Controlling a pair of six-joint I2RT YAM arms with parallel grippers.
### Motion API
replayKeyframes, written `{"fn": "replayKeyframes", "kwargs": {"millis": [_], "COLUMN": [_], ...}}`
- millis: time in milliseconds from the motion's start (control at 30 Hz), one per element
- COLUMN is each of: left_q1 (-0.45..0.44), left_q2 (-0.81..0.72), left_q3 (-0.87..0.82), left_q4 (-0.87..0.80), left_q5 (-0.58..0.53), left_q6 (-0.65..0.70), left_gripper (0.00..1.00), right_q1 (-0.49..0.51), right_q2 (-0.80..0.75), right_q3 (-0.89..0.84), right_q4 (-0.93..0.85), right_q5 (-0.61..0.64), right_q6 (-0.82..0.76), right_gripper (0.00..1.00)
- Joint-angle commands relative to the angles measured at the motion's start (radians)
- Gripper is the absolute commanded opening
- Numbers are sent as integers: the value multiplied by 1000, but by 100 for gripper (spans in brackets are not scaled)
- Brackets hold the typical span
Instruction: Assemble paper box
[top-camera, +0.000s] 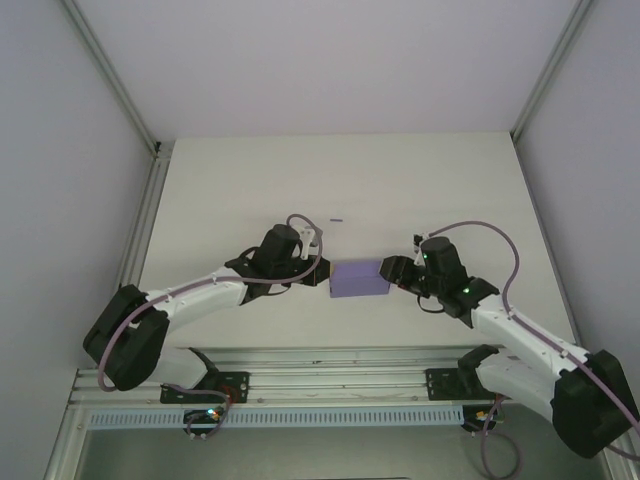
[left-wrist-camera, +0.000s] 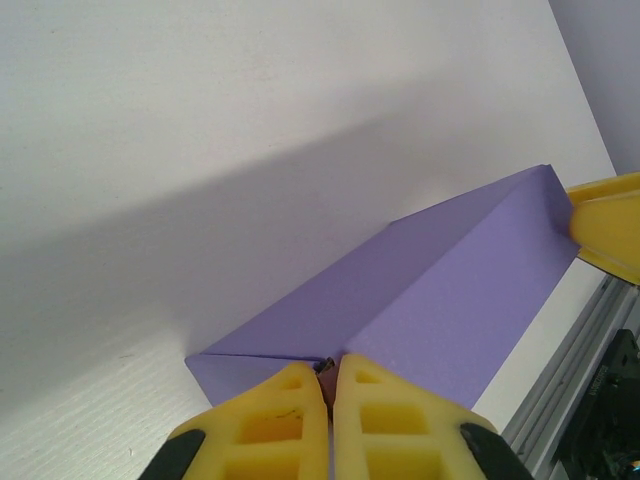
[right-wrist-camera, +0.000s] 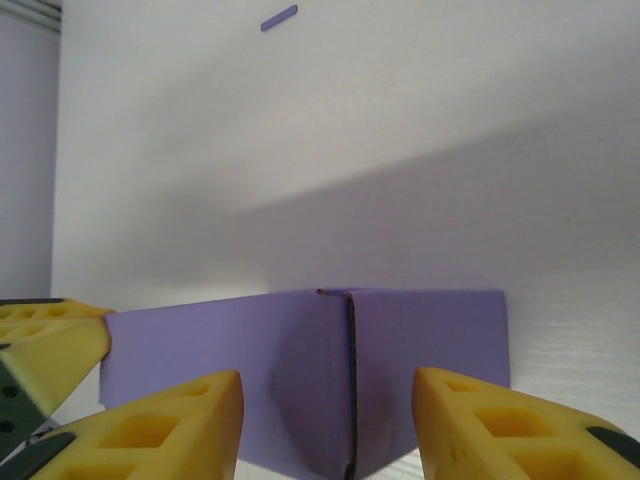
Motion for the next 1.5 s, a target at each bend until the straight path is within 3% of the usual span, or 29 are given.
{"fn": "replayKeyframes", "kwargs": {"millis": [0, 100, 300, 500, 600, 733, 800, 867, 967, 1100, 1200, 1233, 1267, 1333, 1367, 1467], "left_q1": [-21, -21, -21, -22, -21, -22, -23, -20, -11, 7, 27, 38, 53, 86, 109, 198], "left_q2": [117, 115, 116, 120, 125, 99, 68, 44, 23, 5, -14, -18, -24, -47, -66, -130], "left_q3": [-110, -109, -113, -122, -118, -65, -14, 45, 156, 289, 347, 363, 379, 389, 388, 364], "left_q4": [-435, -438, -441, -430, -427, -447, -460, -478, -517, -578, -589, -595, -605, -618, -624, -666], "left_q5": [-94, -98, -113, -130, -126, -126, -134, -143, -146, -137, -148, -142, -133, -118, -122, -227], "left_q6": [51, 49, 51, 57, 62, 67, 80, 108, 157, 194, 213, 216, 220, 216, 220, 214], "left_gripper": [0, 0, 0, 0, 0, 2, 19, 42, 48, 64, 83, 93, 100, 100, 100, 100], "right_q1": [-50, -76, -99, -99, -99, -99, -99, -99, -99, -99, -99, -99, -99, -99, -97, -79], "right_q2": [-31, -22, 4, -62, -96, -142, -142, -118, -64, -18, -9, -6, -2, 13, 26, 75], "right_q3": [-33, -51, -118, -229, -249, -209, -153, -94, 14, 97, 133, 146, 166, 222, 267, 388], "right_q4": [27, 56, 100, 131, 104, 47, 8, -14, -92, -124, -115, -116, -116, -126, -153, -242], "right_q5": [-80, -114, -123, -112, -101, -100, -104, -130, -148, -148, -137, -138, -156, -243, -305, -438], "right_q6": [11, 23, 64, 126, 121, 84, 49, 12, -53, -83, -94, -108, -147, -305, -424, -819], "right_gripper": [48, 45, 19, 10, 10, 16, 25, 31, 37, 43, 45, 52, 59, 75, 100, 100]}}
